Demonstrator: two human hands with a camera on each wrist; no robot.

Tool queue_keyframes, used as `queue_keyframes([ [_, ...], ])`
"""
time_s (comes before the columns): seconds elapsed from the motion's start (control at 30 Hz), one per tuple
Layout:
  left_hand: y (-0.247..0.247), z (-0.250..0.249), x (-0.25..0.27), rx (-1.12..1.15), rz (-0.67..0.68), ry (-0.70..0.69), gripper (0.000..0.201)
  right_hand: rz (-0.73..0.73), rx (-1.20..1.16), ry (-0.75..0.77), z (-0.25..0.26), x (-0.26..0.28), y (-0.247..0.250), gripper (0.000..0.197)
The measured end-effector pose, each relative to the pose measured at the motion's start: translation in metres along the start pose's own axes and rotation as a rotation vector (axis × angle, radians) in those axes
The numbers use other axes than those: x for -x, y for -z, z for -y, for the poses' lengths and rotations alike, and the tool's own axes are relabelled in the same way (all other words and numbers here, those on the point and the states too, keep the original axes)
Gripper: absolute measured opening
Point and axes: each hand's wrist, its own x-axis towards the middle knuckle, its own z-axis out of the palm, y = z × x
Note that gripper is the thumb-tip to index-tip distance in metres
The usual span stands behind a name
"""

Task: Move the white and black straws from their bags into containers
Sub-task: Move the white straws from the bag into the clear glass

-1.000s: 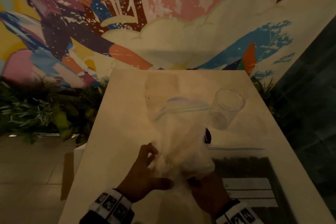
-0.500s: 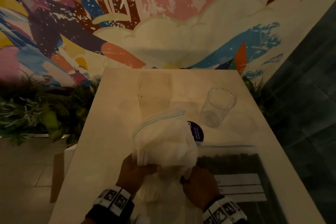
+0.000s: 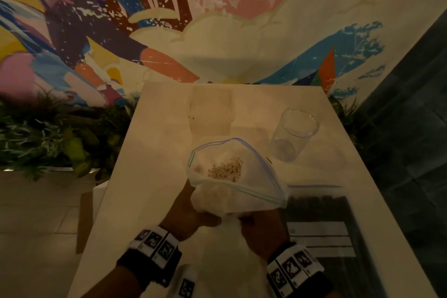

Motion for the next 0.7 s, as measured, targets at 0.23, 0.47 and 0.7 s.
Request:
queue_keyframes([
  [0.23,-0.001,0.025,0.005,-0.116,-0.223,0.119,0.051,0.13,0.003,-0.186,-0.005,-0.004,0.0,0.017],
  [0.47,-0.005,0.02,0.002,-0.283,-0.179,0.145,0.041,0.107,-0.335,-0.239,0.009,-0.014,0.018,0.073],
  [0.7,0.02,0.003,0.007,-0.092,-0.047,0.057,0.128,0.012,-0.387,-0.128,0.013,-0.012,0.014,0.041],
])
